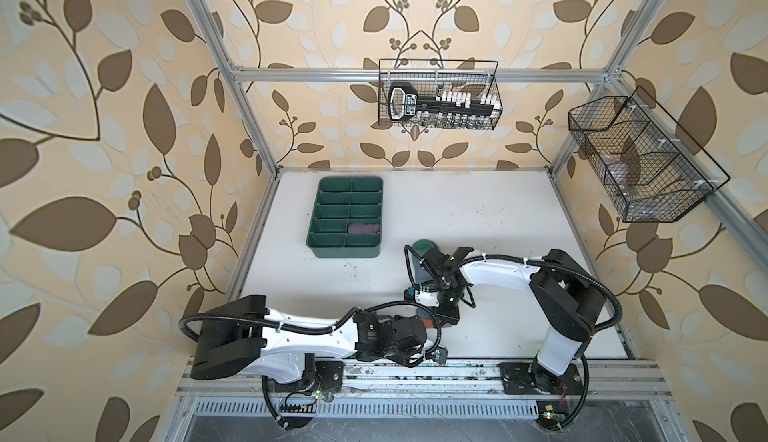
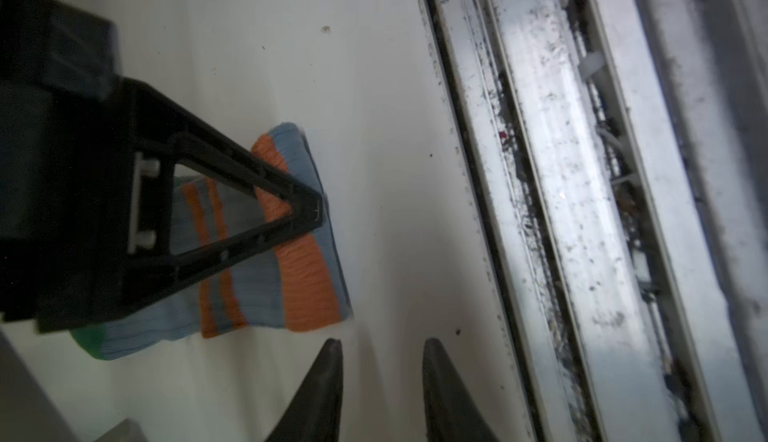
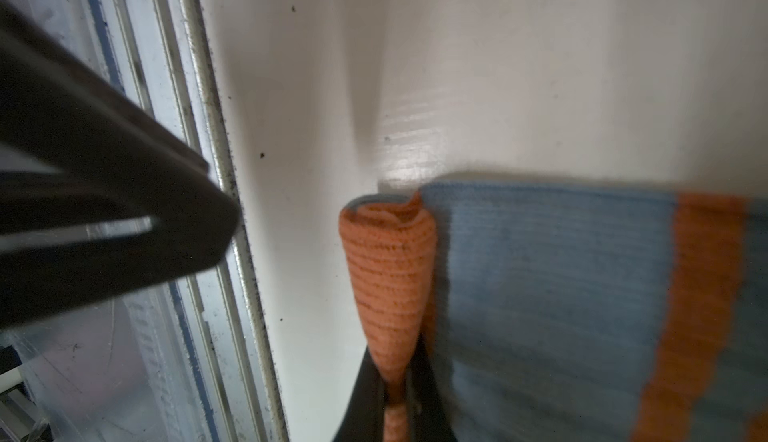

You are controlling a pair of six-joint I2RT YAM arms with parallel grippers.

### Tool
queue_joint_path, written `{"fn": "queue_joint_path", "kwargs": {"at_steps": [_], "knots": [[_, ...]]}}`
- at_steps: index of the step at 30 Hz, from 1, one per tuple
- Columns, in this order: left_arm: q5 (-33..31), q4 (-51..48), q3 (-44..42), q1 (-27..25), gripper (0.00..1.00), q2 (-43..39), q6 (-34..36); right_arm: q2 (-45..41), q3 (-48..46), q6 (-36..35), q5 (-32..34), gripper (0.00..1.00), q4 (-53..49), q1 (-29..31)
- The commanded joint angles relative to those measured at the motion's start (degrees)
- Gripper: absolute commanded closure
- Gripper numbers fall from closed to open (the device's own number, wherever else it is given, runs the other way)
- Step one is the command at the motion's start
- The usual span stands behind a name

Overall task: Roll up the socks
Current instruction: 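Open the right gripper and lift it away while left gripper holds the cuff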

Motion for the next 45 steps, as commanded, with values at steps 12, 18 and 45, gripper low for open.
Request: {"fn": "queue_joint_path", "kwargs": {"at_steps": [12,18,45], "knots": [[-4.9,15.6,0.7,4.2,0.76,11.0,-8.8,1.7,-1.0,-0.7,1.7,0.97,0.9,0.3],[-3.1,14.6,2.1,4.5,1.00,13.9,-10.8,-1.3,-1.9,-0.2,3.3,0.89,2.6,-0.2],[45.0,-23.0,23.6,24.5,1.00,28.5,-12.9,-73.5,-20.9,14.0,20.2,0.51,41.4,-19.0]]}}
